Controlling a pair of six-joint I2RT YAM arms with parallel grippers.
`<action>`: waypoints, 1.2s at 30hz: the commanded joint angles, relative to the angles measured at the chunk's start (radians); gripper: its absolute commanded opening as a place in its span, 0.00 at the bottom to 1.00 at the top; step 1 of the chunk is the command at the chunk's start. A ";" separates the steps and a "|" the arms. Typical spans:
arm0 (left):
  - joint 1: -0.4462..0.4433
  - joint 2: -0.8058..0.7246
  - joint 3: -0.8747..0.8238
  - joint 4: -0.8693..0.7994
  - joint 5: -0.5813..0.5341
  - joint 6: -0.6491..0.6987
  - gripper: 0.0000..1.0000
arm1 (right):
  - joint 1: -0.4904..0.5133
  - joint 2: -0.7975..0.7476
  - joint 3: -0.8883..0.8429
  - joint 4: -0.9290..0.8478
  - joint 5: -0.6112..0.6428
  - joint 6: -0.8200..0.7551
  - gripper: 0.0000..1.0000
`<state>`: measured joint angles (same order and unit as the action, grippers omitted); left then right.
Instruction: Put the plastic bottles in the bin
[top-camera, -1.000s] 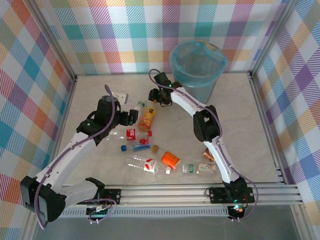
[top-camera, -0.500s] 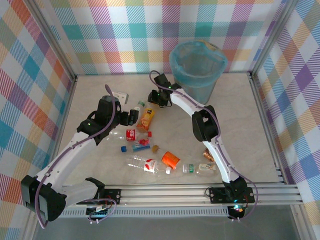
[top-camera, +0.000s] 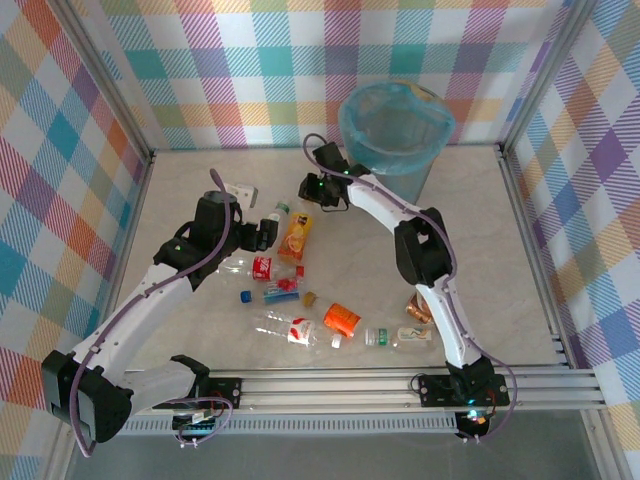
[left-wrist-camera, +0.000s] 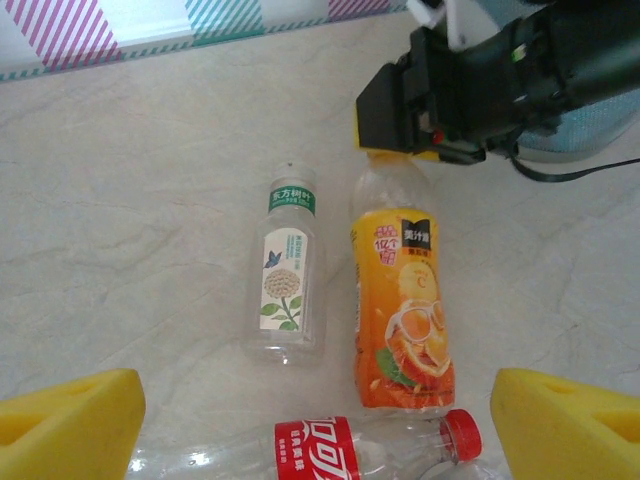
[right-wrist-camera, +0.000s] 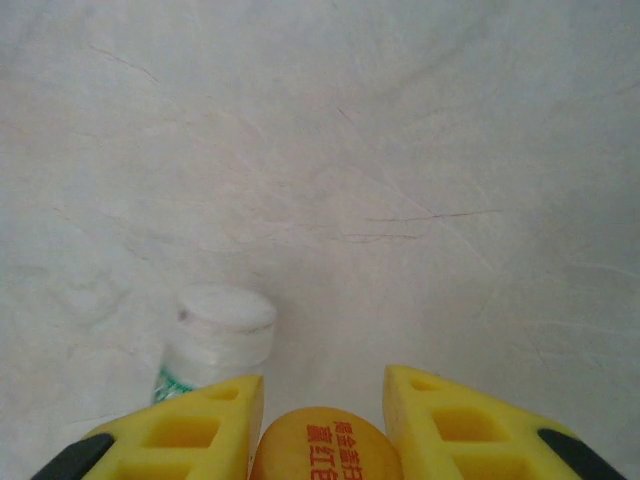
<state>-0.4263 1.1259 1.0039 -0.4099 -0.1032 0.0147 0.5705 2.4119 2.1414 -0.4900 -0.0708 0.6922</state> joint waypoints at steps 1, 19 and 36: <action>0.017 -0.003 0.061 0.023 0.019 -0.006 0.89 | 0.005 -0.136 -0.061 0.113 0.034 -0.020 0.22; 0.017 -0.102 0.140 -0.018 -0.035 -0.057 0.87 | 0.132 -0.434 -0.088 0.214 0.170 -0.364 0.17; -0.034 0.242 0.609 0.051 0.209 -0.139 0.83 | 0.061 -0.510 0.270 0.279 0.454 -0.892 0.08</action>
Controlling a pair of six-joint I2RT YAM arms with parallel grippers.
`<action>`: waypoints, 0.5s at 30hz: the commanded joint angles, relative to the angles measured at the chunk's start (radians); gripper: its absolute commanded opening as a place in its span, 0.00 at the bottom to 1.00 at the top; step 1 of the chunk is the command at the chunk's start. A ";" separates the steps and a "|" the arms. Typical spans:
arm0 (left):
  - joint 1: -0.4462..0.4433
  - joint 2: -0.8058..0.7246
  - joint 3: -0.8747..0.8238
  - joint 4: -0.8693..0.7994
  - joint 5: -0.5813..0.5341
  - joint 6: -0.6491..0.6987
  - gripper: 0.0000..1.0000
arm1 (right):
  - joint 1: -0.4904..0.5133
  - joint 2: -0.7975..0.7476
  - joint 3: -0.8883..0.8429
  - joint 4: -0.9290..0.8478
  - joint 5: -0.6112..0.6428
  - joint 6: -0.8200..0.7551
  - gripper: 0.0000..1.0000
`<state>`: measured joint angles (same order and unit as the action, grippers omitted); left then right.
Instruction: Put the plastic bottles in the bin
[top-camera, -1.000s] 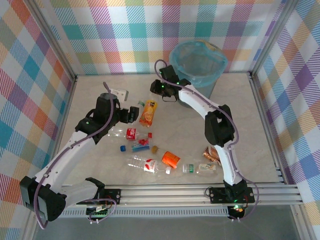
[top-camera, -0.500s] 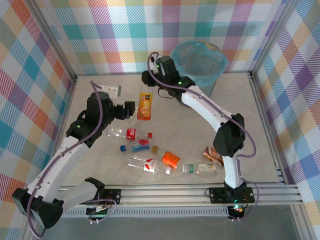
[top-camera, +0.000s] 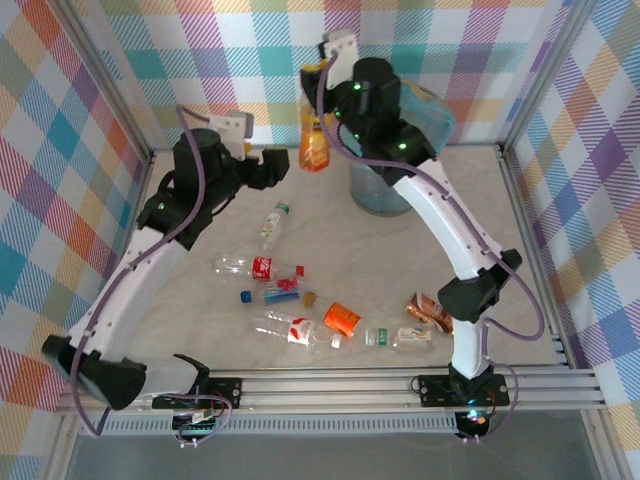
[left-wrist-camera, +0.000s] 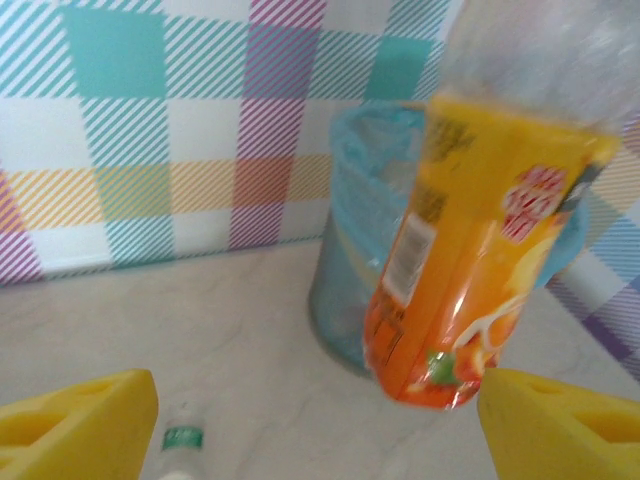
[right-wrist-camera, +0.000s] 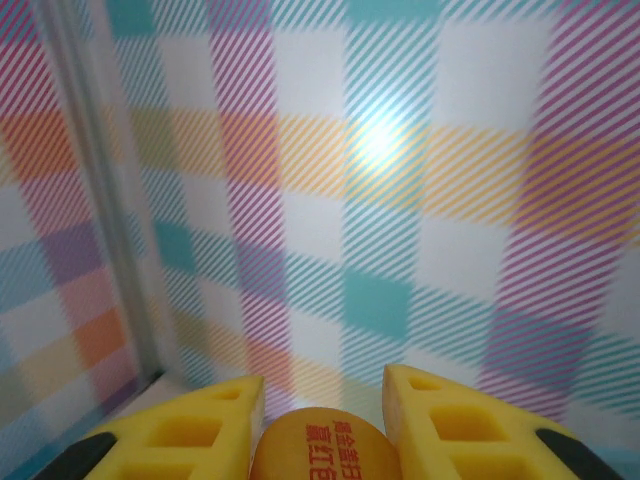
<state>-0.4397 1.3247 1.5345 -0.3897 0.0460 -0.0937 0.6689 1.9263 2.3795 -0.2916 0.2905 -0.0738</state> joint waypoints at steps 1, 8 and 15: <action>-0.034 0.065 0.104 0.033 0.061 -0.031 0.83 | -0.057 -0.022 0.039 0.097 0.114 -0.142 0.07; -0.105 0.147 0.166 0.050 0.048 -0.026 0.83 | -0.205 0.060 0.119 0.094 0.232 -0.210 0.02; -0.143 0.163 0.130 0.049 0.029 -0.026 0.83 | -0.235 0.168 0.121 0.059 0.317 -0.349 0.02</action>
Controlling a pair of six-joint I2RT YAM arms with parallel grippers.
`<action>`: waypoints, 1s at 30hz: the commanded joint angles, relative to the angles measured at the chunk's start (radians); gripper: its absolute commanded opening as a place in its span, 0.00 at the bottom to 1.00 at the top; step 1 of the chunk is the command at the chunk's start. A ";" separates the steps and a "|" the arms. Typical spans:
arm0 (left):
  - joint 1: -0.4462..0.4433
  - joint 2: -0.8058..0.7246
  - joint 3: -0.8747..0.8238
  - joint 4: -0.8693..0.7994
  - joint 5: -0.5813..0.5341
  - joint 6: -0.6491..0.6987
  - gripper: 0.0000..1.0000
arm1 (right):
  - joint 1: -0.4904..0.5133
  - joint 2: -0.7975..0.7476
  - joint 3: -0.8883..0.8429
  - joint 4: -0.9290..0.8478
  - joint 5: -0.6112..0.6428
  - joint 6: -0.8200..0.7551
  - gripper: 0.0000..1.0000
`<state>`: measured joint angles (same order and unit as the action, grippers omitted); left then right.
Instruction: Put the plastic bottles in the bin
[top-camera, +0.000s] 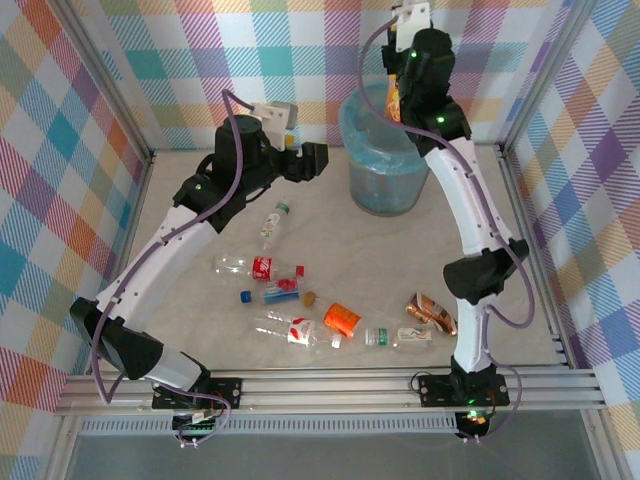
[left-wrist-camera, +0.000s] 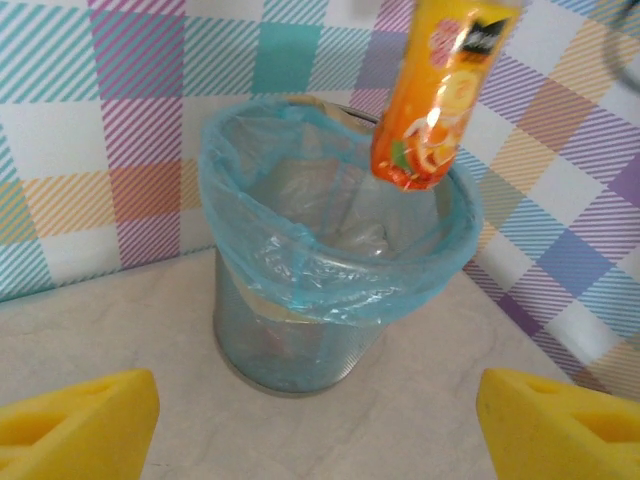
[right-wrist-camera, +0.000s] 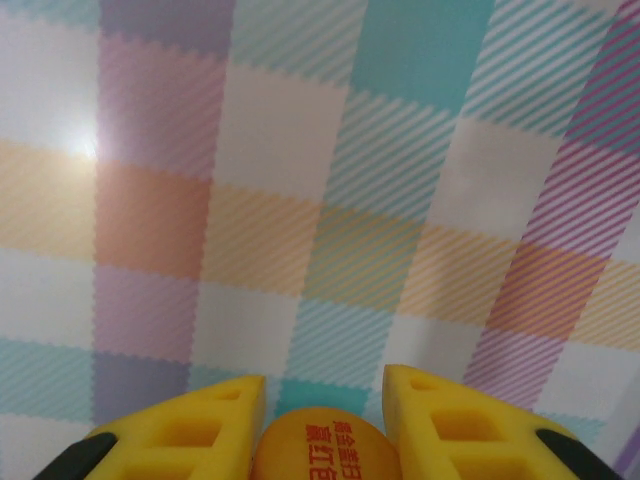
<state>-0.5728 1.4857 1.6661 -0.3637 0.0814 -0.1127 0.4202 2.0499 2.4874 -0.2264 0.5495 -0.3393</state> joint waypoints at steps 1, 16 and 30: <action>-0.012 0.002 -0.008 0.022 -0.009 -0.007 0.83 | 0.012 0.058 0.010 -0.028 0.061 -0.078 0.02; -0.022 -0.013 -0.052 0.009 -0.032 0.001 0.83 | -0.040 0.108 -0.206 -0.079 0.053 0.072 0.07; -0.029 0.016 -0.046 0.009 -0.029 -0.004 0.83 | -0.084 0.115 -0.308 -0.104 -0.021 0.197 0.47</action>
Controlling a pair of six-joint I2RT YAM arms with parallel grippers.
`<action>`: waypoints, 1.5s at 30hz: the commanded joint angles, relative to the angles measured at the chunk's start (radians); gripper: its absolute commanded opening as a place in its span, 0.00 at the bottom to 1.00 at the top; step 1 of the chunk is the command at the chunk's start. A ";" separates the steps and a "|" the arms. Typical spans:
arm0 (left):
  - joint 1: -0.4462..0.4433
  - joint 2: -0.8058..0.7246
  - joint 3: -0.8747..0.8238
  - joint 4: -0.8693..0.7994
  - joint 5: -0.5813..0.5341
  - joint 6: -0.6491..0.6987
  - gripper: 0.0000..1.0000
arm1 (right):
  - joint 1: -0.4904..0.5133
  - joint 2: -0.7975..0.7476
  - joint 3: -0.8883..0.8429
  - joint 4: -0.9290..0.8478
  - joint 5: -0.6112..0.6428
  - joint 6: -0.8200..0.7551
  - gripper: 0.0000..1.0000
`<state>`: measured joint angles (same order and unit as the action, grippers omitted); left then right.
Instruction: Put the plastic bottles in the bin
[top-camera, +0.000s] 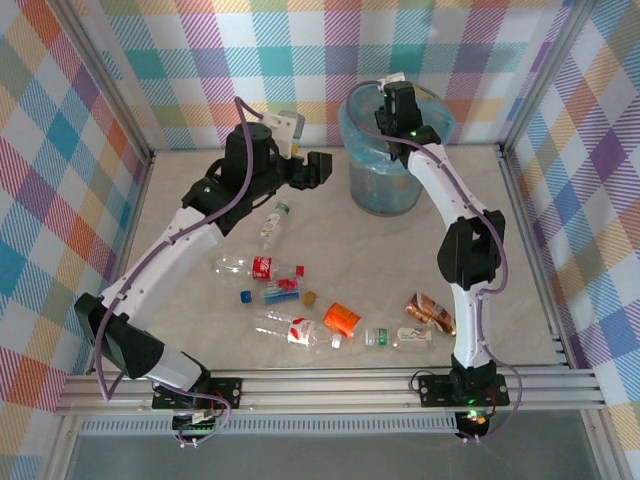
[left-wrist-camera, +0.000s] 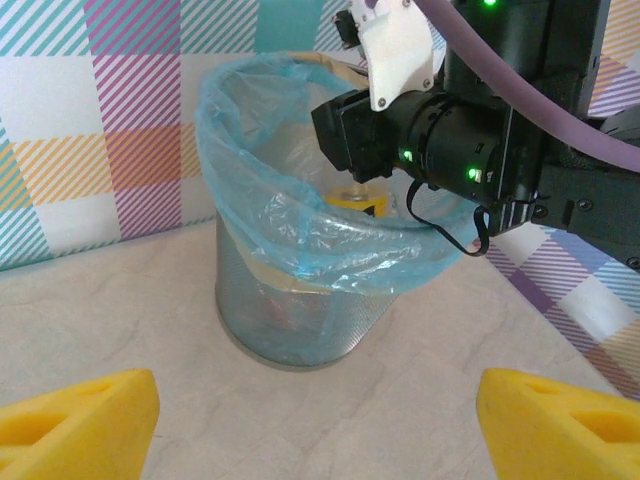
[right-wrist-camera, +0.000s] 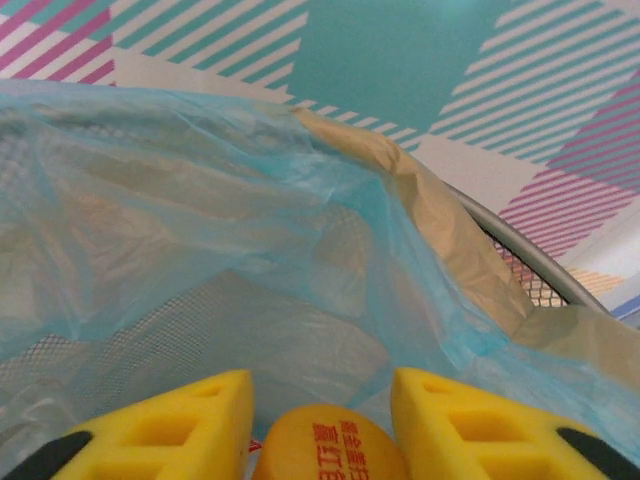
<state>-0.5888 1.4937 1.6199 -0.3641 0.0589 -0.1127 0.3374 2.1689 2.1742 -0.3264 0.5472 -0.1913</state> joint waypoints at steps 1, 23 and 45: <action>-0.012 0.009 0.001 0.011 -0.008 -0.004 0.83 | 0.000 -0.007 0.007 -0.003 -0.023 0.051 0.49; -0.014 -0.115 -0.118 -0.055 -0.147 0.054 0.85 | 0.038 -0.187 0.113 -0.148 -0.239 0.226 0.54; 0.086 -0.763 -0.762 -0.325 -0.391 -0.189 0.89 | 0.427 -0.165 -0.077 -0.257 -0.589 0.370 0.68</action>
<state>-0.5171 0.7887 0.9016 -0.6415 -0.2905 -0.2245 0.7490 1.9739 2.1376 -0.5694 0.0547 0.1280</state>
